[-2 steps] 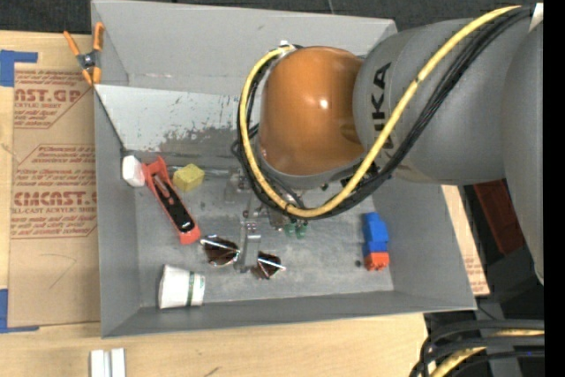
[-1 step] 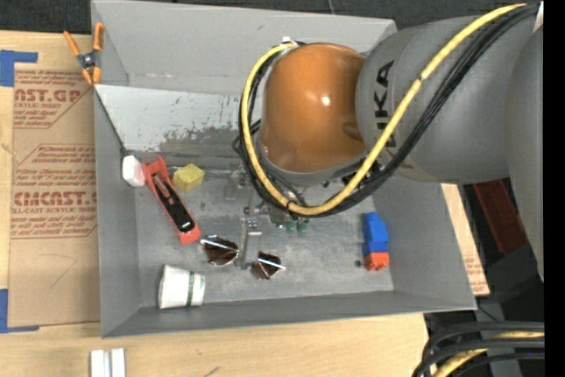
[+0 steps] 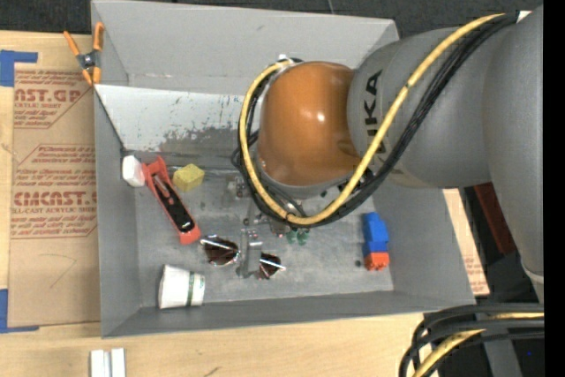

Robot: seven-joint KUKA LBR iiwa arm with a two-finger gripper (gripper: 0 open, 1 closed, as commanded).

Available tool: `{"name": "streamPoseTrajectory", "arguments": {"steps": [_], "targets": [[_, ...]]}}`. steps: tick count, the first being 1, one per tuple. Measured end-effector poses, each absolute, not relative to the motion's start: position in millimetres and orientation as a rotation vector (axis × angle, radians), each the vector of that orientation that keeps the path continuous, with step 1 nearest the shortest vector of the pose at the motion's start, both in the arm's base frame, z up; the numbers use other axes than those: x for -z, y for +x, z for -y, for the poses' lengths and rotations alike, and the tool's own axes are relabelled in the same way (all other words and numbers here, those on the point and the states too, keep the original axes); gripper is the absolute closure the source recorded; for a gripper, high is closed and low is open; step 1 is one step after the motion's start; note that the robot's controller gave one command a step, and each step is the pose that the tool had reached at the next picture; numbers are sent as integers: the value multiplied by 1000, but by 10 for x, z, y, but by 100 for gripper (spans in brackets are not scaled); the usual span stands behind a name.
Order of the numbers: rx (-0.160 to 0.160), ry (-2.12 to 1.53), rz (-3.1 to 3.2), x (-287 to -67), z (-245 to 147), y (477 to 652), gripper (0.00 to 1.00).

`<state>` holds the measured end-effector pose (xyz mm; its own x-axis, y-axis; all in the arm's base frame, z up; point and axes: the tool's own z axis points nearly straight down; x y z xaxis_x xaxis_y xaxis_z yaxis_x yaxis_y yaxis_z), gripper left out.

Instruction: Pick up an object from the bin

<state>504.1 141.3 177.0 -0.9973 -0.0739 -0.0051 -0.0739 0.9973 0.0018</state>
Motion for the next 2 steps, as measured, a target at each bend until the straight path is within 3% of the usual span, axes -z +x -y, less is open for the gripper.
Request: {"name": "streamPoseTrajectory", "arguments": {"steps": [1,2], "targets": [[-5,-166,-3133,-1168,-1455,5016,0],[-5,-98,-3139,-795,-1425,5032,0]]}}
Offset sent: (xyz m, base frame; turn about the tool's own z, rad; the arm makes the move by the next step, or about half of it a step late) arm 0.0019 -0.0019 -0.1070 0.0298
